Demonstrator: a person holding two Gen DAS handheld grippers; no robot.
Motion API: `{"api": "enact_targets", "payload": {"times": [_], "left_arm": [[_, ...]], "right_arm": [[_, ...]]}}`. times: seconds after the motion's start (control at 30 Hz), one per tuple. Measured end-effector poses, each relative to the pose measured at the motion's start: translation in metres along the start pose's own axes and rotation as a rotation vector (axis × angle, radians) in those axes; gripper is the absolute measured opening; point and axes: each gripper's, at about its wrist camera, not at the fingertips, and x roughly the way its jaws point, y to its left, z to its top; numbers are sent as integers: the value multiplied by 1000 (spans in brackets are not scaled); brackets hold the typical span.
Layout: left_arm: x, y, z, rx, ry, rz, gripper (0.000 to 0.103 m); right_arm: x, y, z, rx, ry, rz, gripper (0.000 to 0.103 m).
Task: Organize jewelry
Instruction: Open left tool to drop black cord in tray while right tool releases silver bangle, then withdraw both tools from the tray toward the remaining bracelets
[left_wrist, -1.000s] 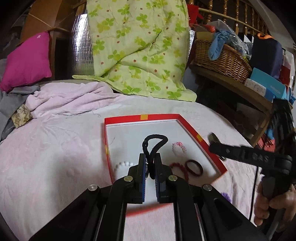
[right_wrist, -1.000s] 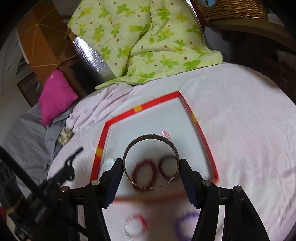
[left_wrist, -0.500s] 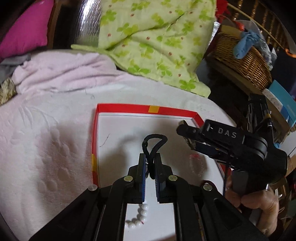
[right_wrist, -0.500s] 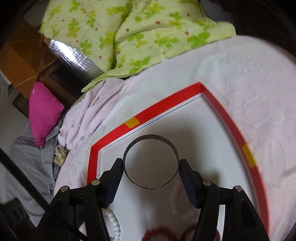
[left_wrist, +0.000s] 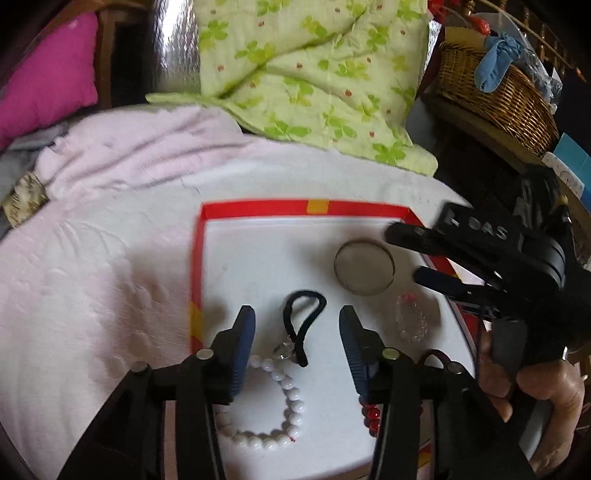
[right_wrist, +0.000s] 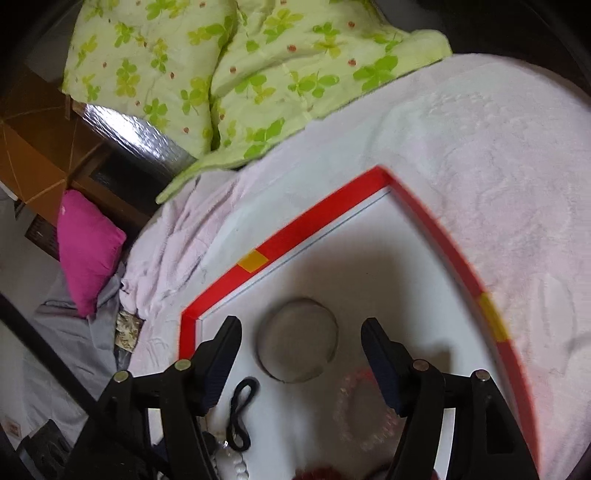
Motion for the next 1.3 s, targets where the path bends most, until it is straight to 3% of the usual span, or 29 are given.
{"api": "enact_targets", "payload": {"times": [0.03,0.2,0.47,0.6,0.87,1.07,1.2,1.3], "left_arm": [[-5,0,0,2,-5,9,58],[-37,-7,-7,52,-61,98,68],[-83,-15,-39,120,-122,183,75],[-100,-9,-61,131,-106,215,77],[-127,1,-112,152,-61,252,77],[-131,-7,-148,205,-1,216,80],[-130,-16,-152,287,-12,249,80],[-130,-15,-147,288,-19,260,80]], "right_arm": [[-8,-1,0,-5,-14,-5,71],[-50,-6,-9,-37,-70,-23,71],[-124,-25,-28,-35,-134,-18,71],[-165,-36,-47,-42,-172,1,71],[-220,-71,-96,26,-161,37,71],[-227,-91,-127,85,-102,59,71],[-213,-81,-132,54,-62,45,71],[-204,-70,-135,21,-43,44,71]]}}
